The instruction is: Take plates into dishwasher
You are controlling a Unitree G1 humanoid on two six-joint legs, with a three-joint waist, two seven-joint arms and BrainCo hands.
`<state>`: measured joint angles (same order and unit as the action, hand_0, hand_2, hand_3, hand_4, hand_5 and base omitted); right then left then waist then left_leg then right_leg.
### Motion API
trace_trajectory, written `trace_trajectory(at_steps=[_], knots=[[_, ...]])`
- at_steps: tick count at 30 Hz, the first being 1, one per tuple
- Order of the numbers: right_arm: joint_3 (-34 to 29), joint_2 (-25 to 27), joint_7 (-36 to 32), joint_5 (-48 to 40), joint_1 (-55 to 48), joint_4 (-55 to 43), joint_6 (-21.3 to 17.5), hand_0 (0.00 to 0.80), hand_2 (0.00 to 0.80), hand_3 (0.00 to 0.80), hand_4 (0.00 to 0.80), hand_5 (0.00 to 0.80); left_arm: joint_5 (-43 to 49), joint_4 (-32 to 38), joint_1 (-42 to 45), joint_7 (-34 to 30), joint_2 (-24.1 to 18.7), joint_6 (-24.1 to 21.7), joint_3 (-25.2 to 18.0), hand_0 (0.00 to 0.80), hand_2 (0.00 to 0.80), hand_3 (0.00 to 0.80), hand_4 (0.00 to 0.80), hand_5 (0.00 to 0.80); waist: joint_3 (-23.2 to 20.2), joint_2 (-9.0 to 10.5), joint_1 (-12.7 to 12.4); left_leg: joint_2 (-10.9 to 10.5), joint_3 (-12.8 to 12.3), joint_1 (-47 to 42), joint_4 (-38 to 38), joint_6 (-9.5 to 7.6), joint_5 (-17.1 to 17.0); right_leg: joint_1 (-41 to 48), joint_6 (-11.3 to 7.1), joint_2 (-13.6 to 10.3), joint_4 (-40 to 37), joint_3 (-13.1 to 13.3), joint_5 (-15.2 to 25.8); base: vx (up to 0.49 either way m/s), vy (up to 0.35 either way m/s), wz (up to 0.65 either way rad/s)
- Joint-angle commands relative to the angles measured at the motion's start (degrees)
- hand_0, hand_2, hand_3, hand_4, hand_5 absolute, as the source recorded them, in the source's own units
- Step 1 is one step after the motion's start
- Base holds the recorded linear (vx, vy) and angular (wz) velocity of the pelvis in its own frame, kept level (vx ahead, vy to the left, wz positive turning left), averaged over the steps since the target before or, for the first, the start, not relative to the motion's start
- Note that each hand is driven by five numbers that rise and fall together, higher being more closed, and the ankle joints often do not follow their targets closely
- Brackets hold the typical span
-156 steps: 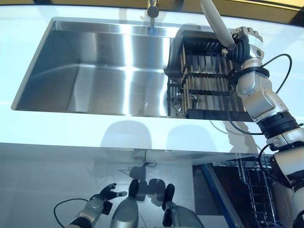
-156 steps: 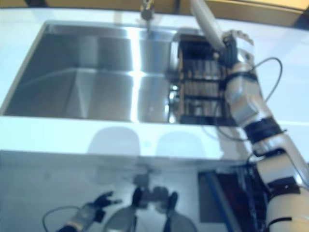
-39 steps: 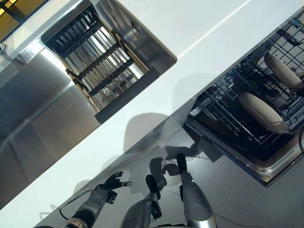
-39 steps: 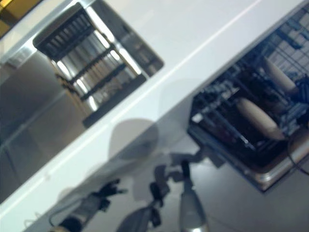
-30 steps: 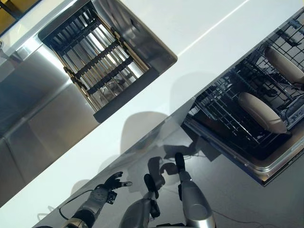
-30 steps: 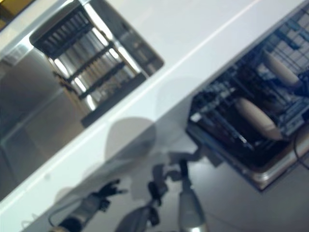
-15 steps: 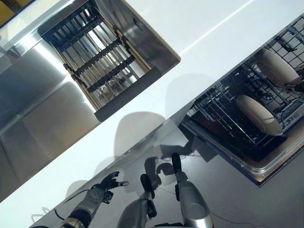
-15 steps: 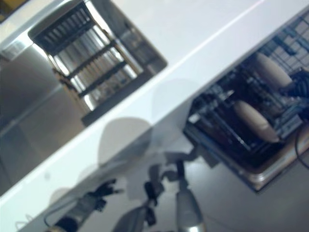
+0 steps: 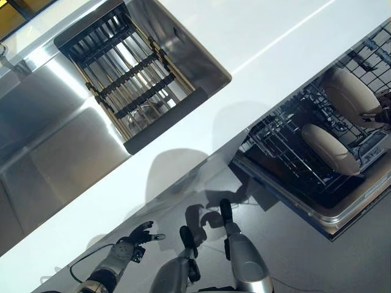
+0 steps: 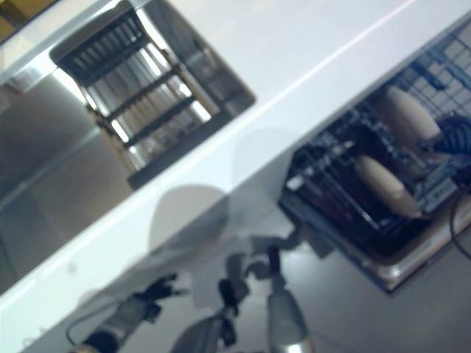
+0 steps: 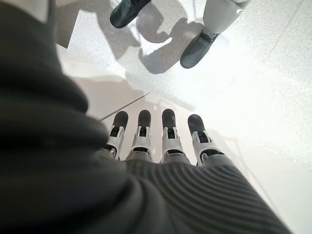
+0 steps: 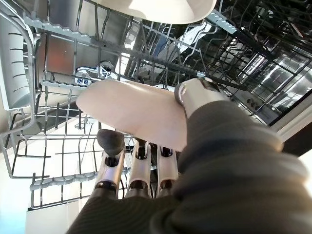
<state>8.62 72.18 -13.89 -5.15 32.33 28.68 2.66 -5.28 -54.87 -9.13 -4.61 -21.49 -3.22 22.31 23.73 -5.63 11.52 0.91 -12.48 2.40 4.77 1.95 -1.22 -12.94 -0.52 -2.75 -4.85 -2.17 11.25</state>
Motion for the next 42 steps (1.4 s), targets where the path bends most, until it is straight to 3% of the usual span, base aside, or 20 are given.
trace_trajectory(at_steps=[1,24,42], knots=[[-2.91,-4.45,2.01,-0.04,-0.27,0.18,-0.11,0.8,0.8,0.8,0.8,0.8,0.65,-2.36,1.53,-0.25,-2.66,-0.86,1.11,0.0,0.0,0.0,0.0,0.0,-4.33,4.7,-1.8,-0.68,1.01,1.5,-2.56,-0.34,1.45,-0.25,-2.21,1.37,4.71,0.2,-5.84,0.0,0.0,0.0],[3.74,-7.24,8.41,10.93,5.53,8.37,1.57,0.8,0.8,0.8,0.8,0.8,-0.81,-0.45,0.49,-0.03,-1.6,-1.23,2.82,0.0,0.0,0.0,0.0,0.0,-2.05,1.28,-3.04,-1.3,2.11,2.65,-2.72,0.08,0.81,-1.55,-1.8,0.48,5.2,-0.53,-5.96,0.0,0.0,0.0],[6.42,-7.52,12.45,15.56,7.95,13.45,5.72,0.8,0.8,0.8,0.8,0.8,-1.71,1.72,-0.43,-0.22,-2.41,-1.02,3.54,0.0,0.0,0.0,0.0,0.0,0.07,-0.67,-3.86,-0.9,2.21,4.39,-1.47,0.71,-0.84,-3.65,-1.72,0.16,5.63,-1.81,-5.9,-0.003,-0.008,0.01]])
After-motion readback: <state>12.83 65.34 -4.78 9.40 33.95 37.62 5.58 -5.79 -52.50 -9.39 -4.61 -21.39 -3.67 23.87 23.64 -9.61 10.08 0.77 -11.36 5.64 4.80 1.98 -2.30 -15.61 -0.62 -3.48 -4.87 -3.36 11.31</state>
